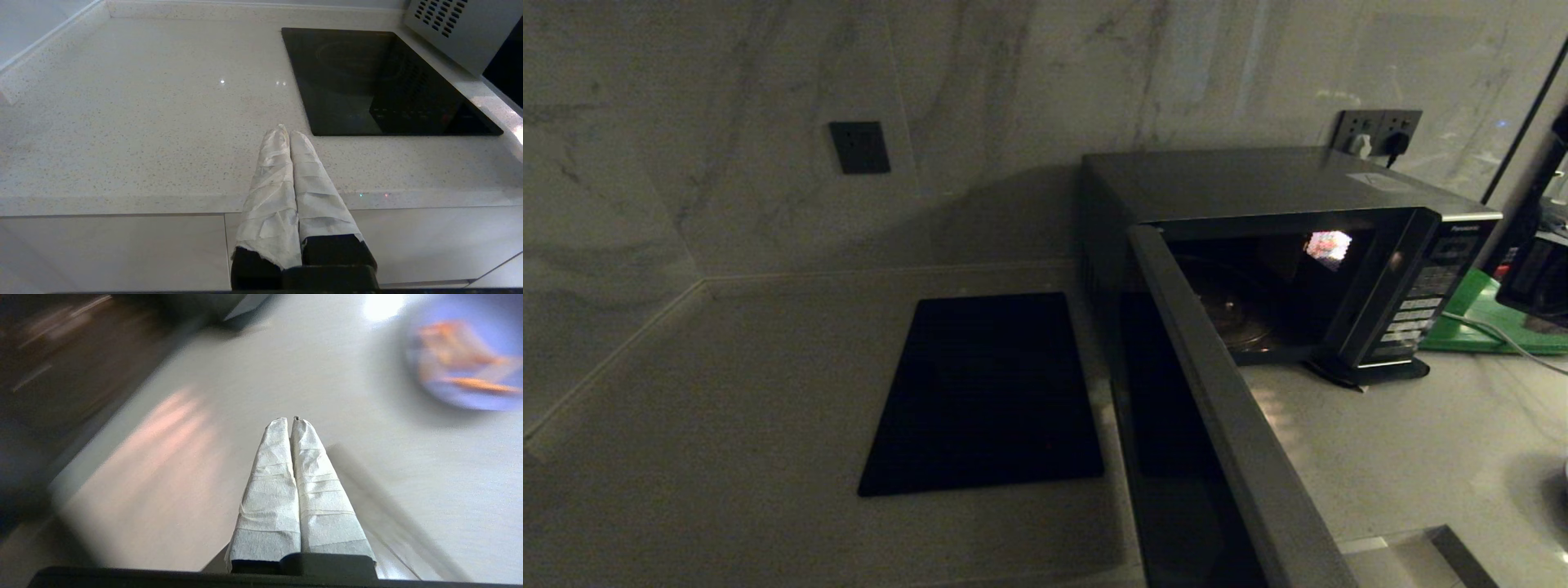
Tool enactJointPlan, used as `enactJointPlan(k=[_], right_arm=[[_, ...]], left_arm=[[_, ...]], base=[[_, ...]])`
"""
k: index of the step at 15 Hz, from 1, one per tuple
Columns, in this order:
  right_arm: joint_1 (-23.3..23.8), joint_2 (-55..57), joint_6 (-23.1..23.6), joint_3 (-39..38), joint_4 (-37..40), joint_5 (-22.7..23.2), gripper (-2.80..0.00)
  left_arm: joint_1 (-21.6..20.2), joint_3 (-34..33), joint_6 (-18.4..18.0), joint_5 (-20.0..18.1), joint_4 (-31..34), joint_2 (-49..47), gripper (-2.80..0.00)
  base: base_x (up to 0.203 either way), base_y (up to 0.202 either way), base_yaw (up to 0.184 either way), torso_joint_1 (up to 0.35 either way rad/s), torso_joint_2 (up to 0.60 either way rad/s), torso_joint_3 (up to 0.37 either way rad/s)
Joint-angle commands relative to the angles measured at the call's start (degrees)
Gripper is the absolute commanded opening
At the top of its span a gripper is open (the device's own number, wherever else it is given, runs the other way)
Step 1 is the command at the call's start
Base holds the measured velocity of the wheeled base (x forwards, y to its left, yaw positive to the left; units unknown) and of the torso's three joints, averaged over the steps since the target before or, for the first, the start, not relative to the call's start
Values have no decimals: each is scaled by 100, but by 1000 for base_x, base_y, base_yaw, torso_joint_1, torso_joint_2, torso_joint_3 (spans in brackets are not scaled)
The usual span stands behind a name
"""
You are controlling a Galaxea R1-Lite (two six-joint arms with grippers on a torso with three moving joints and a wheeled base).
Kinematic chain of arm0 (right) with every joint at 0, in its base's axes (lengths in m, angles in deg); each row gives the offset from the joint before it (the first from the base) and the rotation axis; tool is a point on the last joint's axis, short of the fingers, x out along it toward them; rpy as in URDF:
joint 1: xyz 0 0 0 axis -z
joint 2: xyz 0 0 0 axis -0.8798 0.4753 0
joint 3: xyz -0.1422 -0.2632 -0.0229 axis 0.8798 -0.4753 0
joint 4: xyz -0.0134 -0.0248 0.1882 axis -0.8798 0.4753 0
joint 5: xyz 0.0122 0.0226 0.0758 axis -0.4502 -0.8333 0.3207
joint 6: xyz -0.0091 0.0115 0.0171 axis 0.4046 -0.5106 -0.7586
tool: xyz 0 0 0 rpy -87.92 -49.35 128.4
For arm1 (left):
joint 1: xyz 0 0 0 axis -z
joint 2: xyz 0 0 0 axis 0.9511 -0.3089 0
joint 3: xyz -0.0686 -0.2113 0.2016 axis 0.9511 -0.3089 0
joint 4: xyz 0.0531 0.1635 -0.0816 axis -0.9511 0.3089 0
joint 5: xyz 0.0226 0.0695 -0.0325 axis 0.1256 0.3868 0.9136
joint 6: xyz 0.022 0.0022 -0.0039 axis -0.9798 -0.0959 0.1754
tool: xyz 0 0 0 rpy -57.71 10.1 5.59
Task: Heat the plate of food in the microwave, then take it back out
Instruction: Put the plate in the microwave oven
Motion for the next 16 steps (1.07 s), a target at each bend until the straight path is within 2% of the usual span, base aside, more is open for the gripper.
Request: enactJointPlan(k=[1,2,3,4,5,7,9,10,12,13,16], right_arm=[[1422,-101,265,-378,-415,167,-280],[2009,-125,369,-458,-575,490,-280],[2528,-144,434,-525,-681,1020,-280],[3017,-155,466,-599,-758,1756,-280],[3404,-170,459,-666,-805,2374,-280],[4138,-239,451,-741,-857,3220,-280],[4828,-304,448,-800,-885,4312,-280],[5053,-302,444,-906,-891,4659,-280],[5176,-181,480,-1133,-957,4789,-280],[5248,-130,511,-1150,-1068,4794,0],[5460,232,624,-1134,-1367,4752,0]], left_arm=[[-2,0,4,0,-2,-9,-280],[-2,0,4,0,-2,-9,-280],[-2,0,4,0,-2,-9,-280],[-2,0,4,0,-2,-9,-280],[-2,0,4,0,-2,-9,-280],[-2,0,4,0,-2,-9,-280],[-2,0,4,0,-2,-9,-280],[-2,0,4,0,-2,-9,-280],[-2,0,4,0,-2,-9,-280],[-2,0,4,0,-2,-9,-280],[-2,0,4,0,-2,-9,-280]], base=[[0,0,0,0,0,0],[0,0,0,0,0,0],[0,0,0,0,0,0],[0,0,0,0,0,0],[0,0,0,0,0,0],[0,0,0,0,0,0],[0,0,0,0,0,0],[0,0,0,0,0,0],[0,0,0,0,0,0],[0,0,0,0,0,0],[0,0,0,0,0,0]])
